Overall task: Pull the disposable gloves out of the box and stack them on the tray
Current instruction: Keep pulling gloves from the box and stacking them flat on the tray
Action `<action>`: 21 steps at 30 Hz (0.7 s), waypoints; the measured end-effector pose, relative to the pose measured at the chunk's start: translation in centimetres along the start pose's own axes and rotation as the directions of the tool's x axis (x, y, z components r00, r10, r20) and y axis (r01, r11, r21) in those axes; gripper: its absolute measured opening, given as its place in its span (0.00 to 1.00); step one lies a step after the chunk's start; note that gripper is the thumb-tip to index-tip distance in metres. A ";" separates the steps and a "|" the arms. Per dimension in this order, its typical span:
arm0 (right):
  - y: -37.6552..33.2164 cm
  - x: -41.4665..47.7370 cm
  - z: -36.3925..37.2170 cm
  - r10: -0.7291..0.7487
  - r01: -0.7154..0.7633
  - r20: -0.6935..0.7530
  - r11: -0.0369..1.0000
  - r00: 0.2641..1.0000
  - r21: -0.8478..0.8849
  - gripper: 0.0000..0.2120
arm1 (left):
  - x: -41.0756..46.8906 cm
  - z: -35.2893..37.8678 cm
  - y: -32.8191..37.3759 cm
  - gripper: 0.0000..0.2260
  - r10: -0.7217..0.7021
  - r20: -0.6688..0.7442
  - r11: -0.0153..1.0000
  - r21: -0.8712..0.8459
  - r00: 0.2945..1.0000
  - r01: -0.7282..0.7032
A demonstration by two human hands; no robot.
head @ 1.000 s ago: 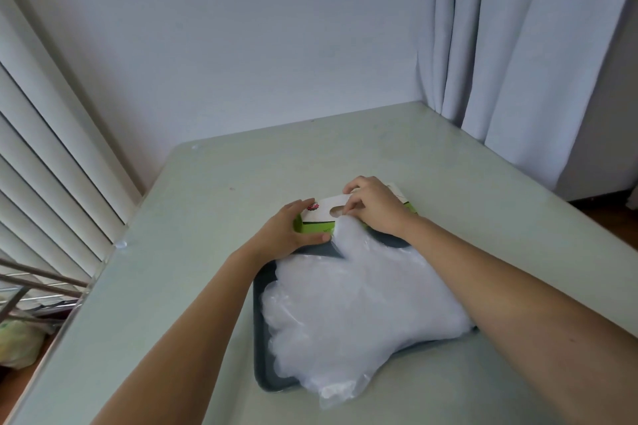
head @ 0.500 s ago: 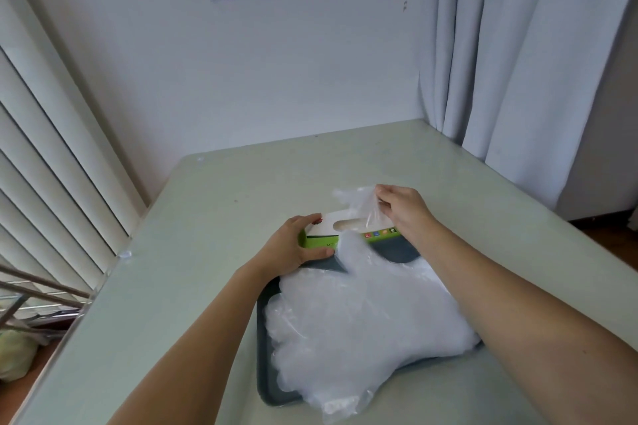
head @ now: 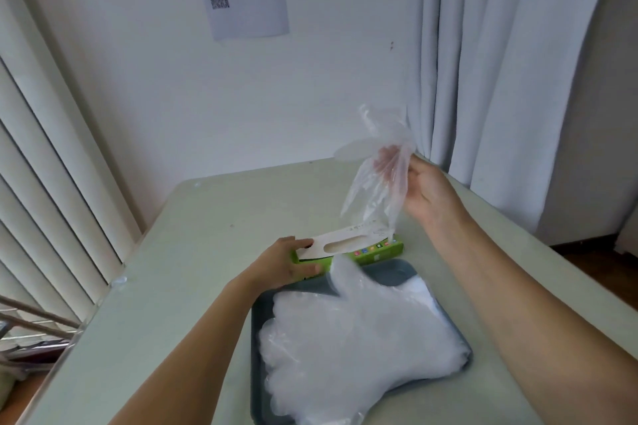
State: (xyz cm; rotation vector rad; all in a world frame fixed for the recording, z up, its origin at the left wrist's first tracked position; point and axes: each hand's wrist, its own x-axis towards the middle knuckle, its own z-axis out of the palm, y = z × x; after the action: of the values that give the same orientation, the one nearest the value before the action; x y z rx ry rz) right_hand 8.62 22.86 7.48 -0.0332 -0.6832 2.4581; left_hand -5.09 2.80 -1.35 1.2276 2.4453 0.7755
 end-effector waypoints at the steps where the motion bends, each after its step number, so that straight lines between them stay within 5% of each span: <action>1: -0.2 -0.7 0.7 0.022 -0.022 0.017 0.999 1.000 -0.026 0.14 | -0.2 -0.3 0.6 0.23 -0.021 -0.051 0.998 -0.059 0.998 0.018; 6: 1.0 -3.8 1.4 0.200 -0.195 0.066 0.978 0.978 -0.077 0.06 | -2.9 -2.2 5.6 0.29 0.044 -0.233 0.761 -0.622 0.971 -0.184; 7: 1.5 -4.4 1.3 0.217 -0.214 0.076 0.976 0.973 -0.044 0.14 | -3.8 -2.5 6.7 0.29 0.073 -0.229 0.730 -0.651 0.971 -0.208; 9: 2.6 -5.4 0.5 0.257 -0.259 0.092 0.966 0.962 0.007 0.25 | -5.1 -2.4 8.3 0.26 0.119 -0.215 0.736 -0.637 0.969 -0.231; 14: 5.4 -9.6 0.3 0.298 -0.301 0.073 0.953 0.952 0.029 0.17 | -7.6 -0.5 11.1 0.10 0.003 -0.319 0.687 -0.688 0.948 -0.234; 17: 6.6 -11.9 -0.2 0.331 -0.331 0.026 0.944 0.943 -0.009 0.25 | -8.2 -0.3 11.4 0.07 -0.040 -0.376 0.649 -0.714 0.926 -0.262; 21: 5.7 -13.3 -1.7 0.316 -0.319 -0.050 0.946 0.947 -0.060 0.16 | -9.4 -1.6 11.7 0.06 0.081 -0.367 0.788 -0.545 0.927 -0.285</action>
State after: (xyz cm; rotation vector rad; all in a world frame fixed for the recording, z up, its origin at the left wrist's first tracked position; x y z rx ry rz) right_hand 16.91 12.49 1.62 -0.2349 -0.7963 2.7315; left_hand 7.29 0.41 7.03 1.1524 2.0365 1.7680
